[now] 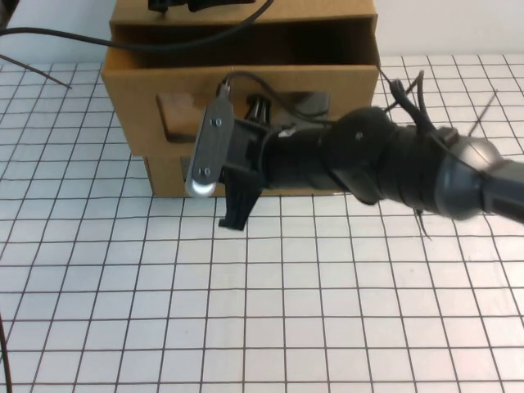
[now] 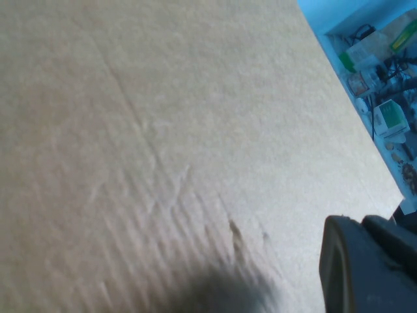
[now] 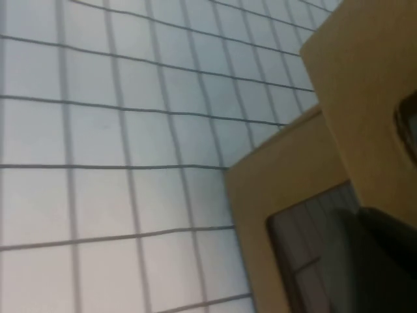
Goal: Close the shoe box
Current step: Close the shoe box with your right arm
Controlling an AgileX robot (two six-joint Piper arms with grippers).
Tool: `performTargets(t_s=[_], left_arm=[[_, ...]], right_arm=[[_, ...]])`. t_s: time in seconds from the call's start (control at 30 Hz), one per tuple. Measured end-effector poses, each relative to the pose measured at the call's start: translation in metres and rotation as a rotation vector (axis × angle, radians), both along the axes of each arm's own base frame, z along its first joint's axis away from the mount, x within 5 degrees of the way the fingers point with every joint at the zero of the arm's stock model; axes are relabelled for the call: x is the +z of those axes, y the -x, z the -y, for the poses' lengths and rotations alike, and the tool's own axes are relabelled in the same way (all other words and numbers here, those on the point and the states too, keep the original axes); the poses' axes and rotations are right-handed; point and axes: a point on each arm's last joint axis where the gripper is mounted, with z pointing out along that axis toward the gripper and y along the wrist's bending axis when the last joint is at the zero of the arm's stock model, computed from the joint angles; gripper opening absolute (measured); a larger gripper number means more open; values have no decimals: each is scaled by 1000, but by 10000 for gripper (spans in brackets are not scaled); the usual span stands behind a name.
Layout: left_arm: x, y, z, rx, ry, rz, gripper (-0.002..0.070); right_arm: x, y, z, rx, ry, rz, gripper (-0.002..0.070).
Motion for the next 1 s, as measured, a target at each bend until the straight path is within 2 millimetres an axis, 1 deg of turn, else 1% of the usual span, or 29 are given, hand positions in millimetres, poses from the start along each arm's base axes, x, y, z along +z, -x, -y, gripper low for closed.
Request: performTargets(t_s=[0.17,0.23,0.37,0.6,0.7,0.8,0.9,0.93,1.0], left_arm=[[0,0,0,-1,2,0,-2],[0,0,0,-1,4,-1,-2],[0,0,0,0,4,-1,-2],[0,0,0,-8,-1,3,-2],[-1,1,-1,-29,-16,20,-2],[3,3,-4,-38,-28,43,-2],[12,9,-9,-42,-60,86,-2],[17,12,-11,-37,-67,105,-2],[34,19,-16,-11,-76,175,-2]], right_arm=[[-9,-38,-5,-14,-35,-18,-13],[-12,-50,-5,-26,-48,-20,-13],[-11,-63,-8,-21,-84,-29,-13],[-8,-65,-9,-1,-108,-55,-13],[-9,-61,-8,43,-121,-126,-13],[-9,-54,-6,110,-107,-205,-13],[0,-43,-4,162,-74,-262,-13],[6,-39,-2,170,-64,-273,-13],[20,-33,2,177,-55,-280,-13]])
